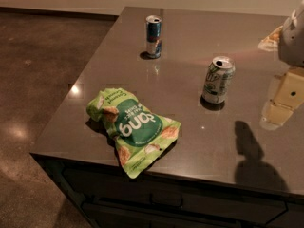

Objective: Move 7up can near green rice chip bag

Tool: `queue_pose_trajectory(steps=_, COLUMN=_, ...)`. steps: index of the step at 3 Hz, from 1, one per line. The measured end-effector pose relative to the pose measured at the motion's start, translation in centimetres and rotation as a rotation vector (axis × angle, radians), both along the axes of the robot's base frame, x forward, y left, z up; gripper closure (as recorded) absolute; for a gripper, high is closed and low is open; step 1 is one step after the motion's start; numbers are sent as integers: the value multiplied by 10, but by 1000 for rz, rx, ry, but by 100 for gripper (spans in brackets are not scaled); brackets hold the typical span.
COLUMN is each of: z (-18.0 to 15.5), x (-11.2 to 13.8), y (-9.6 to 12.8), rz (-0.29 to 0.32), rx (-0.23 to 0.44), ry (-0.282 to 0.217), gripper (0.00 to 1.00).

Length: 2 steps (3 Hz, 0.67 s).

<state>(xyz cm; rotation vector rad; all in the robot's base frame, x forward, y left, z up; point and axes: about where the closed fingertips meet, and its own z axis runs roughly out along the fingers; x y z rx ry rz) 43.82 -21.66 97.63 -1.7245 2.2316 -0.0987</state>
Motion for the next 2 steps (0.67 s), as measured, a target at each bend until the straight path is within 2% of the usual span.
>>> queue_pose_trajectory(steps=2, z=-4, x=9, y=6, rz=7, rx=-4, ry=10, gripper=0)
